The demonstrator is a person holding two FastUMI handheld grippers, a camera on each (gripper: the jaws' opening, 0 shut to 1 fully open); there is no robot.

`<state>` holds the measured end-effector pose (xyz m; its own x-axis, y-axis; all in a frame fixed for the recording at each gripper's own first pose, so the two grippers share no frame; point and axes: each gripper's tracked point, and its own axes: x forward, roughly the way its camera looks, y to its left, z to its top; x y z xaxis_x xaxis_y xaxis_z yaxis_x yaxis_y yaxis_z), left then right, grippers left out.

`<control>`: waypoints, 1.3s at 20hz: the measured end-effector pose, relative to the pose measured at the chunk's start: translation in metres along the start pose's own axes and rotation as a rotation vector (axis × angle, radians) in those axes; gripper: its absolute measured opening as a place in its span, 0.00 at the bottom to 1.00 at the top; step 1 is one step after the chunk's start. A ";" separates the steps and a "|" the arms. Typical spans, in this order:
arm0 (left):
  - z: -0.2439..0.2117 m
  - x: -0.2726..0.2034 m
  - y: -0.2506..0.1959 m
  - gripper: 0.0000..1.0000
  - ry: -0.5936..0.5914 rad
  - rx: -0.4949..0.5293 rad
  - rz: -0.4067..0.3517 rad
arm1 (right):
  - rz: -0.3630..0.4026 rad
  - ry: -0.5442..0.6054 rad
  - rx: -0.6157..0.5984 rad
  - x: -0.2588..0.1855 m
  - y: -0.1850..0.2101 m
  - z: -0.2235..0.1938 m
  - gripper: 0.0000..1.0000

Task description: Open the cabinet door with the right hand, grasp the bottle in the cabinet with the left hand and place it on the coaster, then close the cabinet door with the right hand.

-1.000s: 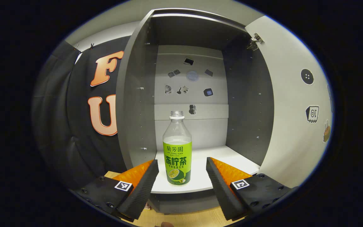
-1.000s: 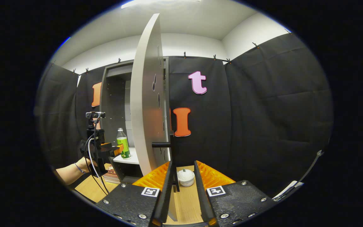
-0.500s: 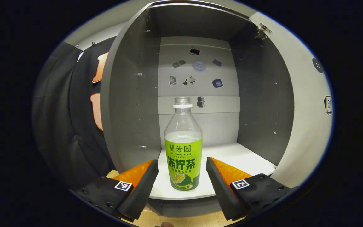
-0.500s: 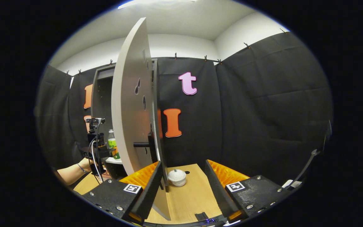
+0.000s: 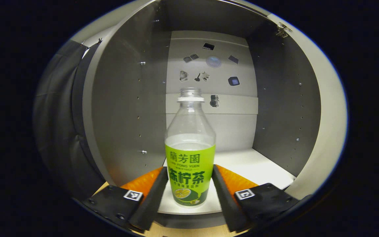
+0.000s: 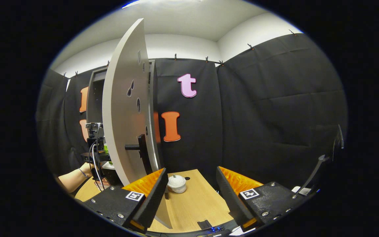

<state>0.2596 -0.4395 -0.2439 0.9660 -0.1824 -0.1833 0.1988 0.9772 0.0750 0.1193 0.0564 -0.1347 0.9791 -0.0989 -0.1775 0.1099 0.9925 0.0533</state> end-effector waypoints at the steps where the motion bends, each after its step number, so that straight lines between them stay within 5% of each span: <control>1: 0.000 -0.004 -0.001 0.82 0.002 -0.006 -0.009 | 0.003 0.000 -0.002 0.000 0.000 0.000 0.91; 17: 0.049 -0.120 0.012 0.81 -0.064 -0.006 -0.118 | 0.085 -0.004 -0.015 0.000 0.013 0.001 0.92; 26: 0.028 -0.191 0.094 0.81 -0.112 -0.001 -0.035 | 0.116 0.024 -0.012 -0.002 0.019 -0.004 0.93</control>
<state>0.0989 -0.3158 -0.1747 0.9710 -0.2270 -0.0754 0.2322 0.9702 0.0698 0.1189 0.0757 -0.1375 0.9807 0.0182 -0.1945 -0.0061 0.9980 0.0627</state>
